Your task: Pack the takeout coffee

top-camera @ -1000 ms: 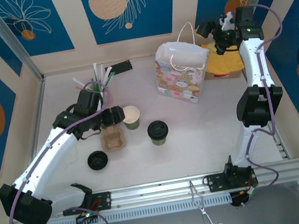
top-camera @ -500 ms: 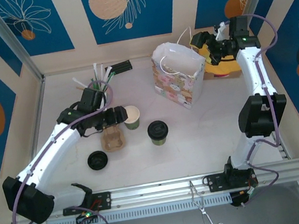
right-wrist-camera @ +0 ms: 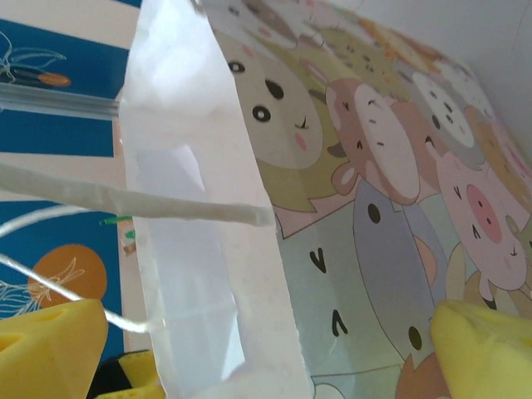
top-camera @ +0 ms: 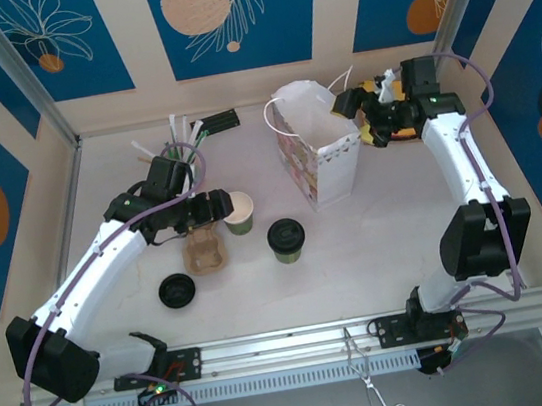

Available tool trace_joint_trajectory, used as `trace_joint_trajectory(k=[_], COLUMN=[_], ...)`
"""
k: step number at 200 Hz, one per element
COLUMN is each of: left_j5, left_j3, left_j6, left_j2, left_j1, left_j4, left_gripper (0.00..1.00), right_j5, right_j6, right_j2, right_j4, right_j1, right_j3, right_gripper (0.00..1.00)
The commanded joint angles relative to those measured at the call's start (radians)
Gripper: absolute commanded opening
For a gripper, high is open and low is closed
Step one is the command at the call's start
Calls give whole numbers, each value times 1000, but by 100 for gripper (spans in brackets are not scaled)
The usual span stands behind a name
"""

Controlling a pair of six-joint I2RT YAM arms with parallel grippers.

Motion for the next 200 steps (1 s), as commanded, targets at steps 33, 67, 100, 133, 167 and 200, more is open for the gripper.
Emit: trace_joint_trajectory(k=[33,67,100,133,167,200], left_j5=[13,8,-24,-79,-138,-203], left_j3=[16,9,-7,-32,-63,-115], left_j6=[19,20,14,5,-17,-50], left_j2=[1,-10,-29,-71,-116,-180], left_j1=[-6,-6,-6,5,42,91], left_j4=[-13,-18,-25,-38,-68,-117], left_gripper=[81,81,82,87,96,100], right_j5=[45,141,268,449,620,743], right_j6=[42,24,-7,-29,-31,21], right_j2=[-97,-140,-200,-271,-293,-255], right_j4=[10,-32,-112,-199,-272,-296], right_j1=[76,87,90,179,360,570], right_j3=[-106,-112,-73,-25,40,82], right_gripper=[100,100,99,99,99,99])
